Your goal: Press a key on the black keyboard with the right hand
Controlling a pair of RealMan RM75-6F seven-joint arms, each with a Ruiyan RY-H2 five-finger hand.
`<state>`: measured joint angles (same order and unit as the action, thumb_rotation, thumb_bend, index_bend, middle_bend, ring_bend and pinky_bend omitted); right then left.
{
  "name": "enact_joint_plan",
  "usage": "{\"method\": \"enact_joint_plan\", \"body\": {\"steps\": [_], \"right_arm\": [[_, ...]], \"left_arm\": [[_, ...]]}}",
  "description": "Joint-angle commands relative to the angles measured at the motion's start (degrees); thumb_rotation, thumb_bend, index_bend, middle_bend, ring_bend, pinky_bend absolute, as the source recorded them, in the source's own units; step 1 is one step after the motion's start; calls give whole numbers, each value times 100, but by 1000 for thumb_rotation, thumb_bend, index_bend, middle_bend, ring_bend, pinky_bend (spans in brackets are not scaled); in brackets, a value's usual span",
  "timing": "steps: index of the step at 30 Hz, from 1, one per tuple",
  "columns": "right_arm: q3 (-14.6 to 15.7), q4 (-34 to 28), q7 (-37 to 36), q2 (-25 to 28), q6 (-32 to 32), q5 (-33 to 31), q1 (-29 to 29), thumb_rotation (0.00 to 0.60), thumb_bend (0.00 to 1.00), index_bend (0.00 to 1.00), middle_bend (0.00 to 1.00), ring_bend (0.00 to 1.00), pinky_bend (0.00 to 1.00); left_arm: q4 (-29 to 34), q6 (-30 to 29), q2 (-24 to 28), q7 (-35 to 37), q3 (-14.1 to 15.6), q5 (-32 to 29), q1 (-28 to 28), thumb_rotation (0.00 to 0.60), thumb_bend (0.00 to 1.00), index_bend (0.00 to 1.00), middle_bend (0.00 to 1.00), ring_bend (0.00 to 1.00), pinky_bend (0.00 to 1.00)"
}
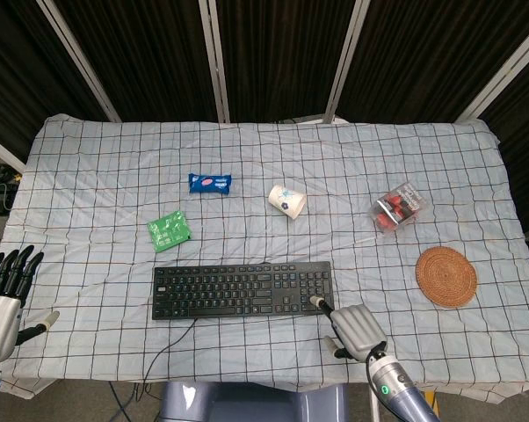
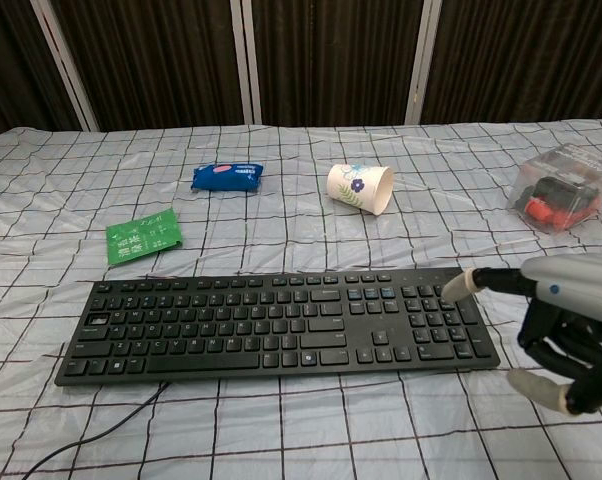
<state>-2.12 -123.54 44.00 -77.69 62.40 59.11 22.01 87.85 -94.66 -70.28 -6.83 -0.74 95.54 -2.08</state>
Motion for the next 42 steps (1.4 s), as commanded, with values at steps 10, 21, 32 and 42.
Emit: {"method": "enact_joint_plan", "body": {"steps": [10,21,32,42], "right_arm": [[-1,232,524,-730,428,-889,453,600,449,102,836,822,683],[30,503,482,-1007,668,-1327,602,600,454,97,836,822,683],[69,703,339,-1172,795,-1539,712,600,459,97,836,822,683],[115,856,256,-1336,889,-1529,777,600,468,97,836,823,683]], "left_arm": [[2,20,7,36,-21,-39,-12,600,80,0,0,0,0],[29,85,8,40,-37,-101,-33,600,80,0,0,0,0],[56,118,17,60,-31,-109,-47,600,82,0,0,0,0],[59,150,11,62,-41,-135,-65,600,79,0,0,0,0]]}}
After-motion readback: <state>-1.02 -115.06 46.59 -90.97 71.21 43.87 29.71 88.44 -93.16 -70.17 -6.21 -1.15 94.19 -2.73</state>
